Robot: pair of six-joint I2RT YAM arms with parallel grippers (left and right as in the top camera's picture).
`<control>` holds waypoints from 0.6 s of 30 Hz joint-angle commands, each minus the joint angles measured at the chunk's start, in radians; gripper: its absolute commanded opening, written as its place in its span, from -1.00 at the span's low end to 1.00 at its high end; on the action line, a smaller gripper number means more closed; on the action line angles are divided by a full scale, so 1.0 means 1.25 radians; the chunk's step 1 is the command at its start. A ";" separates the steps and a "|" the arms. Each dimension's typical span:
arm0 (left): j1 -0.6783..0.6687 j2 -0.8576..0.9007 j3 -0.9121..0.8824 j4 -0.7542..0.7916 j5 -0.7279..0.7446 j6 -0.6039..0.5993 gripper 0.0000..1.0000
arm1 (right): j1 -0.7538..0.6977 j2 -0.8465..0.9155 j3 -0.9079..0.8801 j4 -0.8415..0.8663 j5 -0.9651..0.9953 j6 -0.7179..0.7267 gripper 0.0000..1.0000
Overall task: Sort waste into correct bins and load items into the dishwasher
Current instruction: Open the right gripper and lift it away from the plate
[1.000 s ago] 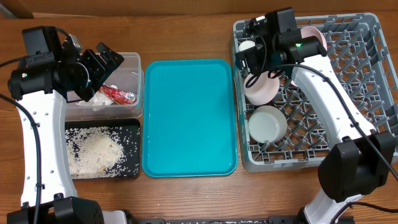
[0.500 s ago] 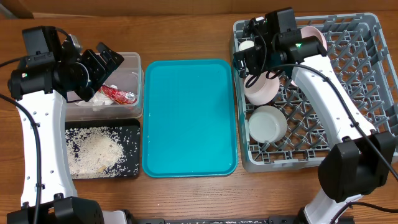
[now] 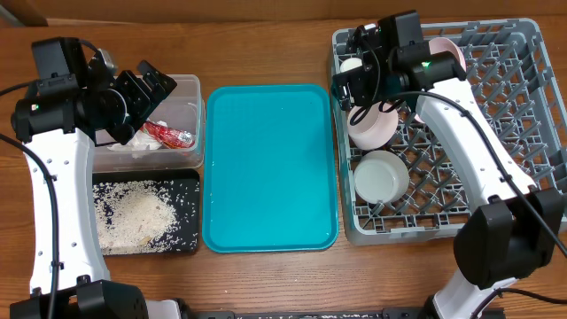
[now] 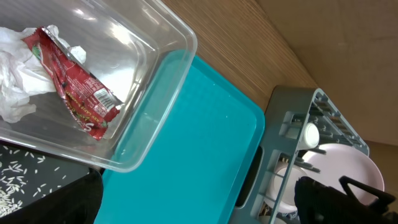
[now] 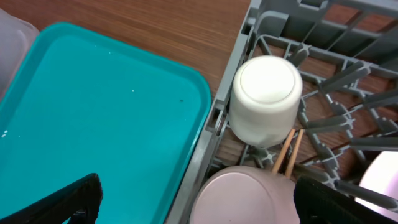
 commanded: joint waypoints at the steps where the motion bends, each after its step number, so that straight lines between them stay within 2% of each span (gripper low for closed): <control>1: -0.001 0.003 0.013 0.001 0.006 0.001 1.00 | -0.008 -0.103 0.010 0.004 -0.004 0.004 1.00; 6: -0.001 0.003 0.013 0.001 0.006 0.001 1.00 | -0.009 -0.249 0.010 0.004 -0.002 0.004 1.00; 9: -0.001 0.003 0.013 0.001 0.006 0.001 0.99 | -0.009 -0.377 0.010 0.004 0.075 0.004 0.99; 18: -0.001 0.003 0.013 0.001 0.006 0.001 1.00 | -0.009 -0.662 0.010 -0.013 0.093 -0.003 1.00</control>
